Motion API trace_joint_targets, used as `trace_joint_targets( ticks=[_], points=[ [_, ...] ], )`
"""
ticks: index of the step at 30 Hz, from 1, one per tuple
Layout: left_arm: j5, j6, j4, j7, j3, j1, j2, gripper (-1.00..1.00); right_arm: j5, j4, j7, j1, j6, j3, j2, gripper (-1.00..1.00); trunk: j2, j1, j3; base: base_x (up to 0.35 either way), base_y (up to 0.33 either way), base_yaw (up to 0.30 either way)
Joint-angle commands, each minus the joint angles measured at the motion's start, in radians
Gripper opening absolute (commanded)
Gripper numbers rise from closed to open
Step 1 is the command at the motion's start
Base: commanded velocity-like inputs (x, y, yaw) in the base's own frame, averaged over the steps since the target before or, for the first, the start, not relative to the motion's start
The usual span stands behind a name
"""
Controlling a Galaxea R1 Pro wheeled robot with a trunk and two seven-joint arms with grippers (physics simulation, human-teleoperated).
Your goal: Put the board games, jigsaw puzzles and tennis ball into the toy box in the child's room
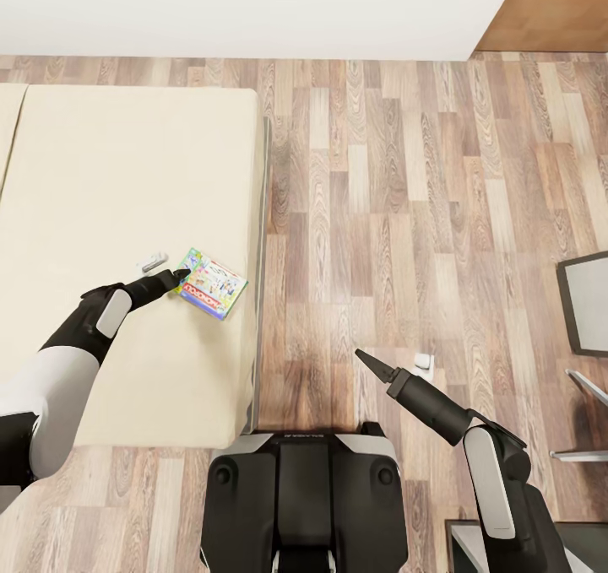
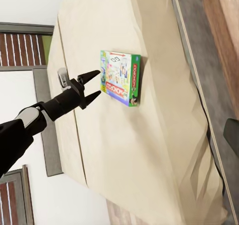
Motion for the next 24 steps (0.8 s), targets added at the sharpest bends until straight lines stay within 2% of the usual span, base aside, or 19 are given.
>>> trace_joint_targets(
  ticks=[1, 24],
  points=[
    [0.005, 0.007, -0.001, -0.003, 0.004, 0.000, 0.000, 1.00, -0.002, 0.000, 0.003, 0.000, 0.006, -0.002, 0.001, 1.00, -0.002, 0.001, -0.002, 0.000, 0.000, 0.000],
    [0.005, 0.004, -0.001, -0.003, 0.005, 0.000, 0.000, 1.00, -0.003, 0.000, 0.001, 0.000, 0.006, -0.002, 0.001, 1.00, -0.002, 0.001, -0.012, 0.000, 0.000, 0.000]
  ],
)
